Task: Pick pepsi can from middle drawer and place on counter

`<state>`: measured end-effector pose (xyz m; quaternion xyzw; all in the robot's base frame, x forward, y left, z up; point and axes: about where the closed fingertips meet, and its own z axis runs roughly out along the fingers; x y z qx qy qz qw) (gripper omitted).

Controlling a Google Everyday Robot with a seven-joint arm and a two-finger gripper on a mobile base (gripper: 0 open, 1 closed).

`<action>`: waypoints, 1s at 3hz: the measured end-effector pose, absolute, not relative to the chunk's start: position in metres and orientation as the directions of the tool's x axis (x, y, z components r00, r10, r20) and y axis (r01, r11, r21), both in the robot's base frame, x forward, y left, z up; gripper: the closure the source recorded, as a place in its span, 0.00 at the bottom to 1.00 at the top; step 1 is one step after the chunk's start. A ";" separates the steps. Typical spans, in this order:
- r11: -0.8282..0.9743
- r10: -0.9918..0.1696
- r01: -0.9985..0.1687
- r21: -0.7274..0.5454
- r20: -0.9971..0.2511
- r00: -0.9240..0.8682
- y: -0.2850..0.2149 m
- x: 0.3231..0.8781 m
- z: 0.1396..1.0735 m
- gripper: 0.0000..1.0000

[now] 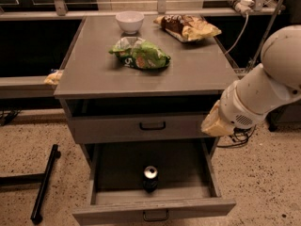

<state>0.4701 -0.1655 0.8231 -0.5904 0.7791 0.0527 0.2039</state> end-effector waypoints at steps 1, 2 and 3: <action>0.297 -0.899 -0.942 -0.158 -0.379 -0.220 -0.165 0.470 0.823 1.00; 0.283 -0.905 -0.943 -0.175 -0.375 -0.202 -0.168 0.465 0.798 1.00; 0.259 -0.898 -0.951 -0.169 -0.406 -0.172 -0.165 0.459 0.738 1.00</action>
Offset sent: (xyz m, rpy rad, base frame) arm -0.0120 -0.0105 -0.0689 -0.0226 -0.0455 0.0317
